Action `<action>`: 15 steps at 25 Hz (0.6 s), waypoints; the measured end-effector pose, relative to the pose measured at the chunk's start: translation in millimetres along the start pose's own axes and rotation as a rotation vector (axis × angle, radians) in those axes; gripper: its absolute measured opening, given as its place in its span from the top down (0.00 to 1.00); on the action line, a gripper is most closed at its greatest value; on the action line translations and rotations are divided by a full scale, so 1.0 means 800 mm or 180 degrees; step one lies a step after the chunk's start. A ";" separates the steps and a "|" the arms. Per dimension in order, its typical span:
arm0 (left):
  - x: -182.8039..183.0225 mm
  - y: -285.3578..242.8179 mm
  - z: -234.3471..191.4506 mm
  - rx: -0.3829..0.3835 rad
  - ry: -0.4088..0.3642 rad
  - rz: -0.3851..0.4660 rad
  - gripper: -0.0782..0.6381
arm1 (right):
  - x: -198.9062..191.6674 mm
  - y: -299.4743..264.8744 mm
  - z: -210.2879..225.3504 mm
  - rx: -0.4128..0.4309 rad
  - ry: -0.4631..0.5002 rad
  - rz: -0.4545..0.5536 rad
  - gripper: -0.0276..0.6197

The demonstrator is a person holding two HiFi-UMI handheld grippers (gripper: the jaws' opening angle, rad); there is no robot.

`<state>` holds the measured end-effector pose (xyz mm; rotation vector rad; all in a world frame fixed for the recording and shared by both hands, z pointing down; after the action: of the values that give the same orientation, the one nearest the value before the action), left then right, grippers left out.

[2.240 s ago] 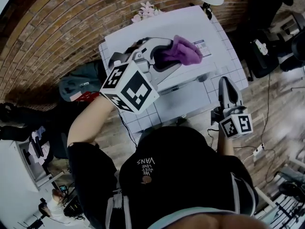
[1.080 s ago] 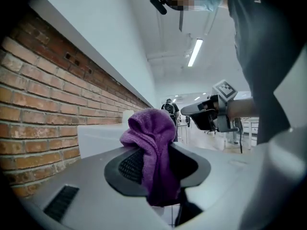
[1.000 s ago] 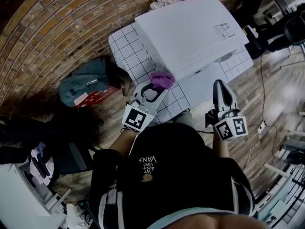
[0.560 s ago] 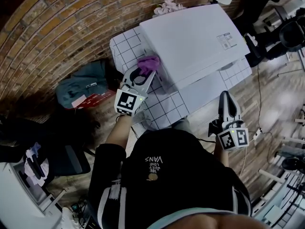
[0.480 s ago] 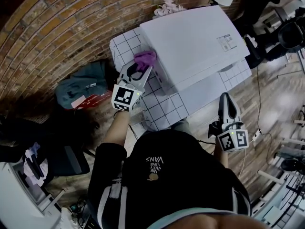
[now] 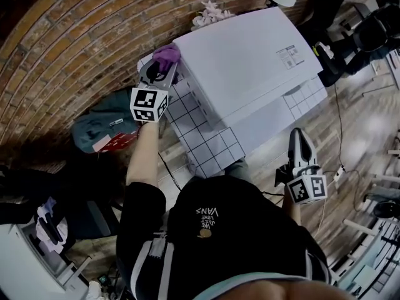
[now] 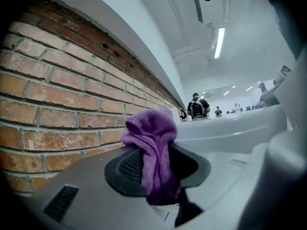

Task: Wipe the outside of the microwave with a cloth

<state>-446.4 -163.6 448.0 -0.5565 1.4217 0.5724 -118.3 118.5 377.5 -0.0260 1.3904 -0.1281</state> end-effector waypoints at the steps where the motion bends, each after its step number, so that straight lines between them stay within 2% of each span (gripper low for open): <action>1: -0.001 -0.002 -0.004 0.0025 0.0009 -0.0009 0.69 | -0.001 0.002 0.002 -0.0014 -0.0005 -0.0006 0.95; 8: -0.003 0.011 0.002 0.0045 0.0132 0.0030 0.69 | -0.004 0.000 0.004 0.0042 -0.0034 -0.0006 0.95; 11: -0.007 0.038 0.032 -0.0059 0.0156 0.0074 0.69 | -0.007 -0.004 -0.003 0.0128 -0.0049 -0.0022 0.95; 15: -0.023 0.078 0.098 -0.0244 0.0184 0.0053 0.69 | -0.010 -0.014 -0.018 0.0276 -0.0045 -0.0049 0.95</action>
<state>-431.2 -65.6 471.1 -0.6270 1.4648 0.6303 -134.7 109.4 383.9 0.0344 1.3696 -0.2006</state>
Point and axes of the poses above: the fingertips, and each gripper's own axes: y backward along the fingers, z to its right, x out of its top, the point moved 4 cm from there along y, backward along the fingers, and after that the axes turned 1 degree about z, right-handed, at the moved point
